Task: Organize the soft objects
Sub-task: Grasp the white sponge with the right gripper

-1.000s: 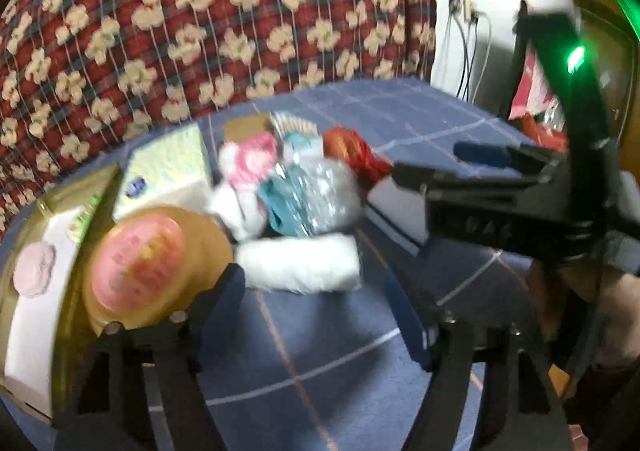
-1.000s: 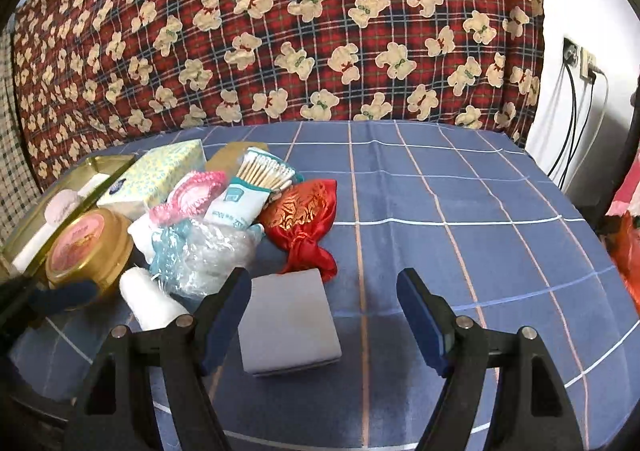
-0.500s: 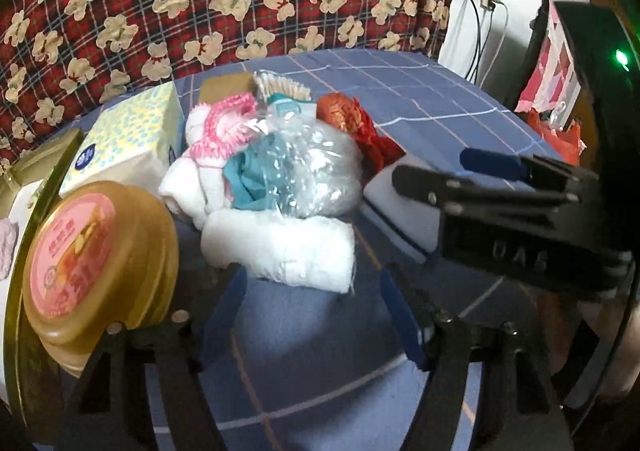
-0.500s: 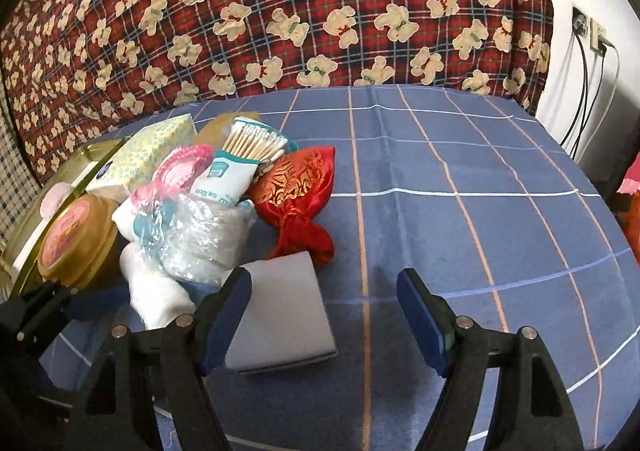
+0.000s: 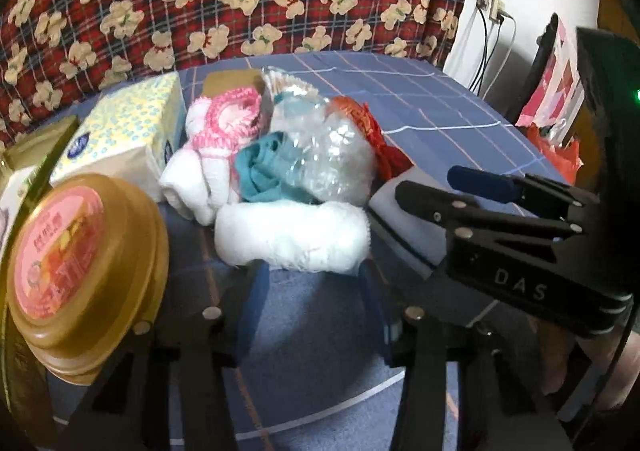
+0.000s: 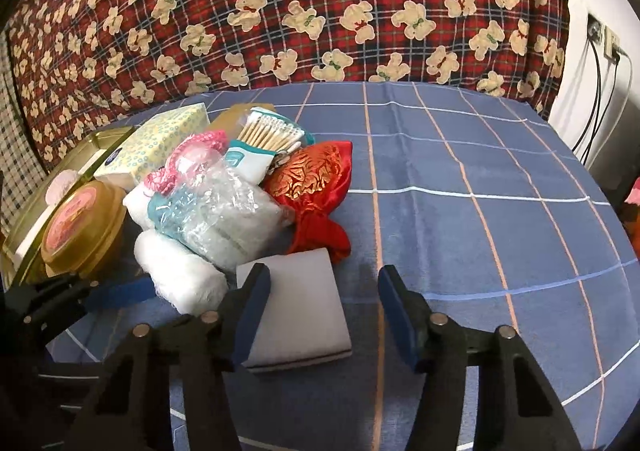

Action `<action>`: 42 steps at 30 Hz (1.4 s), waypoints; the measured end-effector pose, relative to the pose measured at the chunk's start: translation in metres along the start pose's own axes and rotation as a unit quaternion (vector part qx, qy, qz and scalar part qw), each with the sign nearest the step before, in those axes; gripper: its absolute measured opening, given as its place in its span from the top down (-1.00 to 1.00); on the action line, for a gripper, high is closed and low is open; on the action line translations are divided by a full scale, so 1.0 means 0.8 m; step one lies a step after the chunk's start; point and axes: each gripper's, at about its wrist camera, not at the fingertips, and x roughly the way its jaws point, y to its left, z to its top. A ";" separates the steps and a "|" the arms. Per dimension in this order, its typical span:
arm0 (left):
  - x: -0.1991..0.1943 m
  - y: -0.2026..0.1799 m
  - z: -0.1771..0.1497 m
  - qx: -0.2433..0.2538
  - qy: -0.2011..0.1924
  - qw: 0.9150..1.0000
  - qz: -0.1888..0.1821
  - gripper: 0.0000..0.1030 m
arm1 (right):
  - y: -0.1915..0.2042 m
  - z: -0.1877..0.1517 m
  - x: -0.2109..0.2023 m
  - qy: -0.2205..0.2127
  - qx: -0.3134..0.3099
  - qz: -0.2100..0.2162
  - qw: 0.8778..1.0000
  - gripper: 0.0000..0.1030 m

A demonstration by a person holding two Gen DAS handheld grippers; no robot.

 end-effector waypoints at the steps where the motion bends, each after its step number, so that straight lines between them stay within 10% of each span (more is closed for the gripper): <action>1: -0.001 -0.002 -0.001 0.002 -0.003 1.000 0.000 0.10 | 0.000 0.000 0.000 -0.001 0.001 0.002 1.000 -0.14; 10: -0.005 -0.008 -0.004 0.010 -0.009 1.000 -0.004 0.36 | -0.004 0.000 0.004 0.005 0.008 0.029 1.000 -0.14; 16: -0.018 -0.005 -0.003 0.002 -0.038 0.999 0.004 -0.34 | -0.010 -0.001 0.004 0.005 0.020 0.027 0.999 -0.16; 28: 0.005 -0.013 0.017 0.015 -0.019 1.000 0.006 -0.38 | -0.016 -0.001 0.007 0.011 0.036 0.047 0.998 -0.15; 33: 0.007 -0.016 0.018 0.027 -0.017 0.999 0.016 -0.38 | -0.008 -0.006 0.000 0.006 0.016 0.055 0.998 0.17; 42: 0.004 -0.019 0.017 0.053 -0.022 0.998 0.025 0.31 | -0.022 -0.015 -0.005 -0.003 0.044 0.089 0.995 0.26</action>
